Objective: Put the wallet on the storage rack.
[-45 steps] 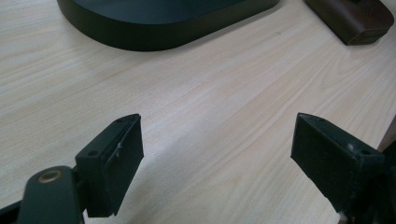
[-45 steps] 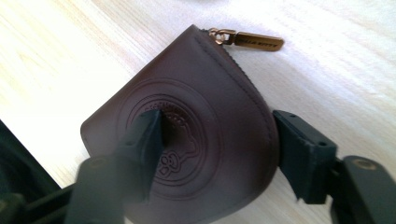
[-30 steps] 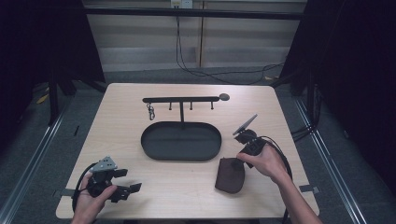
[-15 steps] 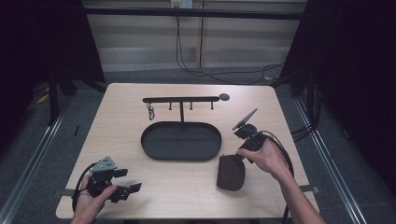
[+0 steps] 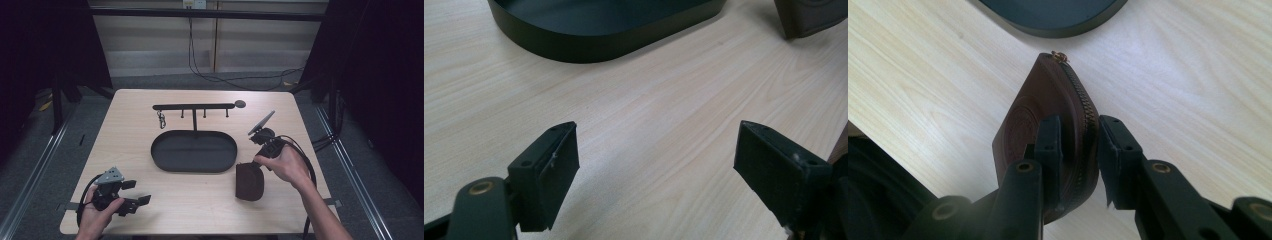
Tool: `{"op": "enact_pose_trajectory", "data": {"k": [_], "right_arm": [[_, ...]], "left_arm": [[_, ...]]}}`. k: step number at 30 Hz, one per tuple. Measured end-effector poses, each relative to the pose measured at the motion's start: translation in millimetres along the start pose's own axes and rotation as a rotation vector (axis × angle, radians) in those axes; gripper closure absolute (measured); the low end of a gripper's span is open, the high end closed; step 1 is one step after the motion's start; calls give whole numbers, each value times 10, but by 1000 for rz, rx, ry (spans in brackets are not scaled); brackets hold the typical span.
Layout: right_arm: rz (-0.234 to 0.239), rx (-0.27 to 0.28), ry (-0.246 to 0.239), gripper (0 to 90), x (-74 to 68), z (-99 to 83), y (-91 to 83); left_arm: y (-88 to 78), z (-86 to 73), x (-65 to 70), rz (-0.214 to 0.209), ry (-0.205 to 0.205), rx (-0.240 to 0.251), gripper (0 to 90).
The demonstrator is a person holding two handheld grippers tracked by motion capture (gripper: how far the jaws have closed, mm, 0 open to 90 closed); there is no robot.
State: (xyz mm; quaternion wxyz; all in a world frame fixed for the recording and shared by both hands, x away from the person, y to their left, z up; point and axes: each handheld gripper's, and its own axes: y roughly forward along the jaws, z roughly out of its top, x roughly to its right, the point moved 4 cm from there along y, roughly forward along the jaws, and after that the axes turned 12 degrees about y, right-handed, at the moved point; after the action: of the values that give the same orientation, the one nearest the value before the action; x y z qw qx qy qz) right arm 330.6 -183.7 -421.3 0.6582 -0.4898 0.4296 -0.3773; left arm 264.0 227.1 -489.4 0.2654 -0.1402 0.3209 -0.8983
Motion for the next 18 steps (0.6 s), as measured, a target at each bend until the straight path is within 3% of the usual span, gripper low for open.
{"op": "enact_pose_trajectory", "data": {"k": [18], "right_arm": [[-62, -19, 9, 722, -18, 103, -211]], "left_arm": [[2, 0, -16, 5, -2, -1, 179]]}}
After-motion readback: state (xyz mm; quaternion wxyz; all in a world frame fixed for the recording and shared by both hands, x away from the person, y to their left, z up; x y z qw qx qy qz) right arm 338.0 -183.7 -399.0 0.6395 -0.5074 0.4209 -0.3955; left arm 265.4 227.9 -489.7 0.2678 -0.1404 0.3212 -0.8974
